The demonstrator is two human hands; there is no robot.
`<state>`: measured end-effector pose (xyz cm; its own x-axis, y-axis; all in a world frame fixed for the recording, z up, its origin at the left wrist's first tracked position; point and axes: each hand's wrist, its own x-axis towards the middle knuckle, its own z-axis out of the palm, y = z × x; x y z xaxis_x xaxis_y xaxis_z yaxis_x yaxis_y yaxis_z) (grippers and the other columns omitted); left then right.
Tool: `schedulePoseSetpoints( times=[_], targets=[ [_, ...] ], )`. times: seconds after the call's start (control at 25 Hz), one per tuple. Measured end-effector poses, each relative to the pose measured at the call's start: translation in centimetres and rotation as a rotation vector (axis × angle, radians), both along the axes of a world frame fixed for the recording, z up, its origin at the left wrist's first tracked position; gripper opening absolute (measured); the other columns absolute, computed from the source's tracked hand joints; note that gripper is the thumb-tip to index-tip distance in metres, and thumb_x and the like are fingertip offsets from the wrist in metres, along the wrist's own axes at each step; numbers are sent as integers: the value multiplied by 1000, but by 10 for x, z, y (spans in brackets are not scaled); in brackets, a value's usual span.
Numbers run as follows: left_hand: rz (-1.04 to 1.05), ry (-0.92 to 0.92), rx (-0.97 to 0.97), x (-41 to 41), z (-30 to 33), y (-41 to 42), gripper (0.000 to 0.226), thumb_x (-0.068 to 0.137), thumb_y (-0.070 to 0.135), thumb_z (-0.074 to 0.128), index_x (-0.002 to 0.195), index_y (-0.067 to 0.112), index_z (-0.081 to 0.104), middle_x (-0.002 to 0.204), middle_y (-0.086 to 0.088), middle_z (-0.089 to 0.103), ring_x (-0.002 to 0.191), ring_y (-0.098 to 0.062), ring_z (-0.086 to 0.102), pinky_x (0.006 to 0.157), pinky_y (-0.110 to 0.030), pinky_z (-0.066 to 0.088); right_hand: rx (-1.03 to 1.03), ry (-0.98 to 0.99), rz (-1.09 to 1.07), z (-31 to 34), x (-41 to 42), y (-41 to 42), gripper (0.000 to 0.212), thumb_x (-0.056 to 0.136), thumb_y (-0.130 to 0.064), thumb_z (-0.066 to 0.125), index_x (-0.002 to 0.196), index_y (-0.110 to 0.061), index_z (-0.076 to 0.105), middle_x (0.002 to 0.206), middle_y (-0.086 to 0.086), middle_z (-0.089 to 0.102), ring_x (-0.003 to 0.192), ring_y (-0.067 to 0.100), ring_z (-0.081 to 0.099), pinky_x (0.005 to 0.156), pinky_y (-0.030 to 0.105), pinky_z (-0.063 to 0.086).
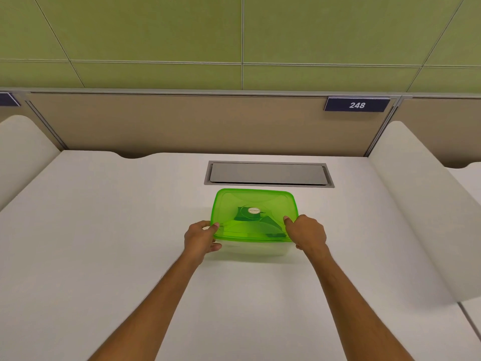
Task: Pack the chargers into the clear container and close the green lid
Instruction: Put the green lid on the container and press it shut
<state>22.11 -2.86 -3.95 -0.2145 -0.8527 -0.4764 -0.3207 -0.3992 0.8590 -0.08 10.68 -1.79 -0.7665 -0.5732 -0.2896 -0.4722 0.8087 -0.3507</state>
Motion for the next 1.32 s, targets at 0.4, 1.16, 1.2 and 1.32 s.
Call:
schedulePoseSetpoints(
  times=[0.4,1.16,1.2,1.32],
  targets=[
    [-14,16,-47,3,-4,5,33,88,24,66,112,2,60,63,-13,55,49,-24,57,50,-29,58,-134,-38,-223,-21,11,4,75,93,-64,15,100,-6,61,101,17,66,93,35,63,72,34,43],
    [82,181,175,1,-3,3,6,89,5,62,94,3,60,67,-12,55,56,-23,53,44,-25,50,-395,47,-262,-39,15,8,59,99,-46,31,75,-3,62,82,22,68,82,38,61,65,35,36],
    [100,197,200,2,-3,2,3,88,2,61,91,3,60,70,-12,57,58,-22,52,44,-26,49,-396,61,-249,-41,17,10,59,100,-46,30,75,-3,61,81,21,68,81,38,61,65,36,37],
    [81,211,190,5,-7,2,7,87,7,65,82,5,60,68,-14,60,55,-22,57,42,-22,50,-373,62,-244,-42,17,12,59,100,-47,28,82,-3,64,86,21,68,84,38,62,66,36,39]
  ],
)
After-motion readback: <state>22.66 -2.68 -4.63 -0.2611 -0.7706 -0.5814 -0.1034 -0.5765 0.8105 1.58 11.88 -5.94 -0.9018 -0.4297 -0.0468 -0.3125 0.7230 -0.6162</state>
